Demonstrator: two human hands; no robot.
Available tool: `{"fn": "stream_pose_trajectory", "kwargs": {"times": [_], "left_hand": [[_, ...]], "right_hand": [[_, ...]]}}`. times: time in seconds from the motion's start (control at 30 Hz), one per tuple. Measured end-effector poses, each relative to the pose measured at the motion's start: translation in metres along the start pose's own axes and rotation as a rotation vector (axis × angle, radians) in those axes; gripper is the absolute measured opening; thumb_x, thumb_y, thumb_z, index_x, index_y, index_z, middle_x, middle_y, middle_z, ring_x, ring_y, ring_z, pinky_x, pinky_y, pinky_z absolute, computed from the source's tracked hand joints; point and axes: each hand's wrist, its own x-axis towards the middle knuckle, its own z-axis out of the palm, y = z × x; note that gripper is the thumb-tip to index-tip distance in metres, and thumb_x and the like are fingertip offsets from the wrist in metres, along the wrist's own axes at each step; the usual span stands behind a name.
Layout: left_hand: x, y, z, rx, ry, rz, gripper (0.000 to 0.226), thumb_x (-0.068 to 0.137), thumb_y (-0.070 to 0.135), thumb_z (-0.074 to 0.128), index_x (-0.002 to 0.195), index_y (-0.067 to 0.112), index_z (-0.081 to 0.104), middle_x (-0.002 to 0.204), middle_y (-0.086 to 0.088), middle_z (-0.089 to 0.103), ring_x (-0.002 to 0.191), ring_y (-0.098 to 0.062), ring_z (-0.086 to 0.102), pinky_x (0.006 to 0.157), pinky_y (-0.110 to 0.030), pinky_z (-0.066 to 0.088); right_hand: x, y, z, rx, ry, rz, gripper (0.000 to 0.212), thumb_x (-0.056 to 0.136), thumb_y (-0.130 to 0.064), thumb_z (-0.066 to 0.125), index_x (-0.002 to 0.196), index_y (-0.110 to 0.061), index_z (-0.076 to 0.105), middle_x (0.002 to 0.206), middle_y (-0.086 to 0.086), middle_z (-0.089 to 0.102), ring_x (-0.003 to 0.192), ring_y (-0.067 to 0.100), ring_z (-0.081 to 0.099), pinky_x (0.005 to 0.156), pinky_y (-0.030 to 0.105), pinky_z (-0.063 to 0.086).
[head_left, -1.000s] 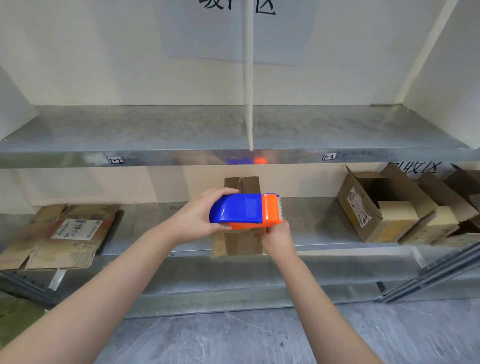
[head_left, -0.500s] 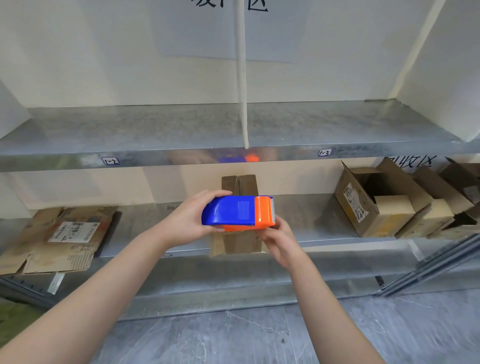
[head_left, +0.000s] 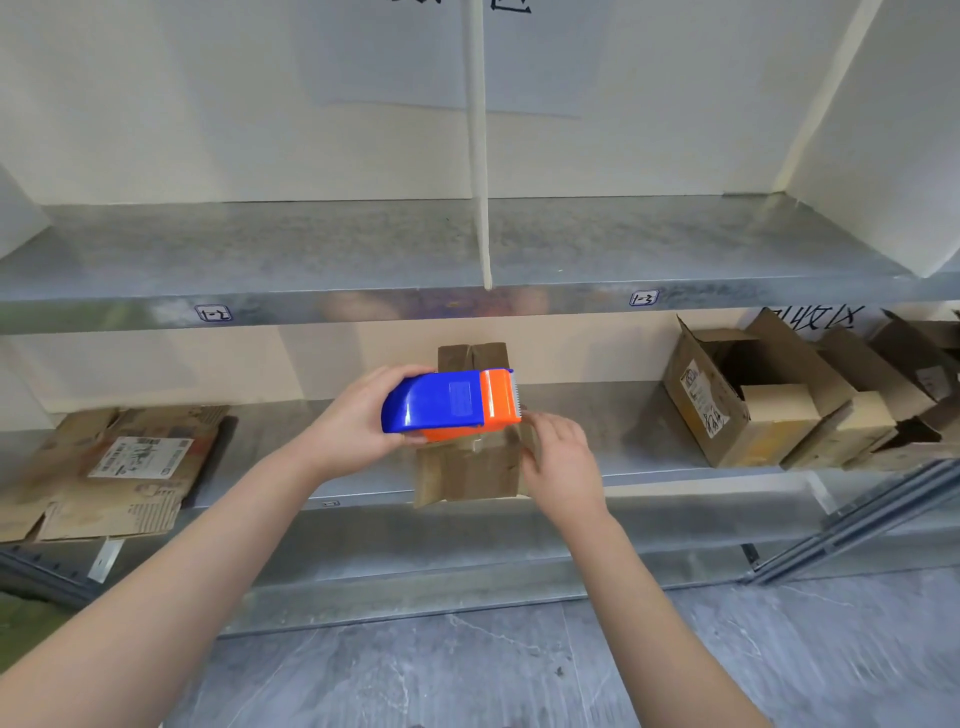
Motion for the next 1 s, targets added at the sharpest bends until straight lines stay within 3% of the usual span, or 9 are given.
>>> {"fn": "stream_pose_trajectory", "kwargs": {"times": [0.07,0.17,0.23,0.3,0.43,0.57,0.77,0.83,1.0], "left_hand": [[0.001,-0.003,0.002,0.003,-0.007,-0.006,0.071,0.072,0.023,0.084,0.129,0.036,0.044,0.125,0.013,0.051,0.114,0.0,0.046,0.096,-0.019,0.039],[0.005,0.0,0.006,-0.016,0.005,-0.018,0.072,0.072,0.023,0.084,0.131,0.035,0.044,0.127,0.015,0.049,0.116,0.001,0.045,0.094,-0.014,0.036],[0.01,0.003,0.008,-0.033,0.02,-0.013,0.073,0.072,0.022,0.084,0.131,0.036,0.044,0.128,0.015,0.049,0.117,0.0,0.044,0.096,-0.016,0.036],[0.014,0.008,0.009,-0.047,0.023,0.001,0.074,0.071,0.022,0.084,0.129,0.04,0.043,0.127,0.016,0.049,0.116,0.002,0.044,0.096,-0.014,0.036],[0.022,0.012,0.008,-0.068,0.024,0.013,0.075,0.071,0.021,0.085,0.129,0.043,0.042,0.128,0.017,0.047,0.118,0.002,0.043,0.098,-0.014,0.035],[0.026,0.01,0.008,-0.084,0.021,0.003,0.076,0.071,0.023,0.084,0.13,0.046,0.041,0.132,0.014,0.047,0.122,-0.001,0.043,0.102,-0.023,0.037],[0.03,0.007,0.009,-0.086,0.018,0.006,0.077,0.071,0.023,0.084,0.127,0.052,0.039,0.129,0.013,0.047,0.121,-0.003,0.043,0.103,-0.026,0.038],[0.03,0.007,0.009,-0.1,0.013,0.008,0.077,0.071,0.023,0.084,0.125,0.054,0.039,0.129,0.013,0.046,0.121,-0.001,0.043,0.103,-0.025,0.038],[0.03,0.006,0.009,-0.085,0.007,0.028,0.076,0.072,0.023,0.084,0.126,0.051,0.038,0.13,0.014,0.046,0.121,-0.001,0.043,0.101,-0.02,0.036]], "right_hand": [[0.001,-0.001,0.003,0.051,-0.09,-0.008,0.049,0.083,-0.021,0.062,0.131,-0.013,0.054,0.13,0.004,0.058,0.13,0.026,0.041,0.108,0.034,0.038],[-0.001,-0.008,0.008,0.187,-0.163,0.02,0.053,0.079,-0.044,0.057,0.125,-0.017,0.058,0.126,0.002,0.057,0.129,0.022,0.04,0.105,0.026,0.031],[-0.003,-0.011,0.014,0.233,-0.142,0.028,0.06,0.077,-0.062,0.051,0.117,-0.02,0.065,0.123,-0.002,0.059,0.128,0.018,0.039,0.105,0.027,0.032],[-0.004,-0.013,0.02,0.249,-0.05,0.038,0.058,0.077,-0.067,0.051,0.104,-0.02,0.07,0.115,-0.004,0.062,0.124,0.017,0.041,0.104,0.031,0.036],[0.006,-0.019,0.018,0.308,0.12,0.119,0.033,0.079,-0.053,0.059,0.083,-0.022,0.07,0.094,-0.008,0.062,0.105,0.014,0.048,0.089,0.027,0.042],[0.013,-0.024,0.006,0.416,0.071,0.126,0.012,0.078,-0.038,0.059,0.081,-0.026,0.059,0.085,-0.012,0.062,0.094,0.013,0.053,0.075,0.023,0.038],[0.011,-0.021,0.008,0.61,-0.066,0.111,0.031,0.08,-0.043,0.059,0.104,-0.024,0.064,0.102,-0.007,0.065,0.101,0.01,0.06,0.087,0.029,0.05],[0.01,-0.023,0.005,0.655,-0.032,0.14,0.022,0.086,-0.04,0.063,0.097,-0.021,0.067,0.095,-0.007,0.067,0.094,0.007,0.062,0.083,0.027,0.05],[0.016,-0.018,0.004,0.447,0.096,0.163,0.013,0.085,-0.026,0.072,0.077,-0.015,0.07,0.079,-0.01,0.066,0.085,0.011,0.059,0.074,0.026,0.042]]}}
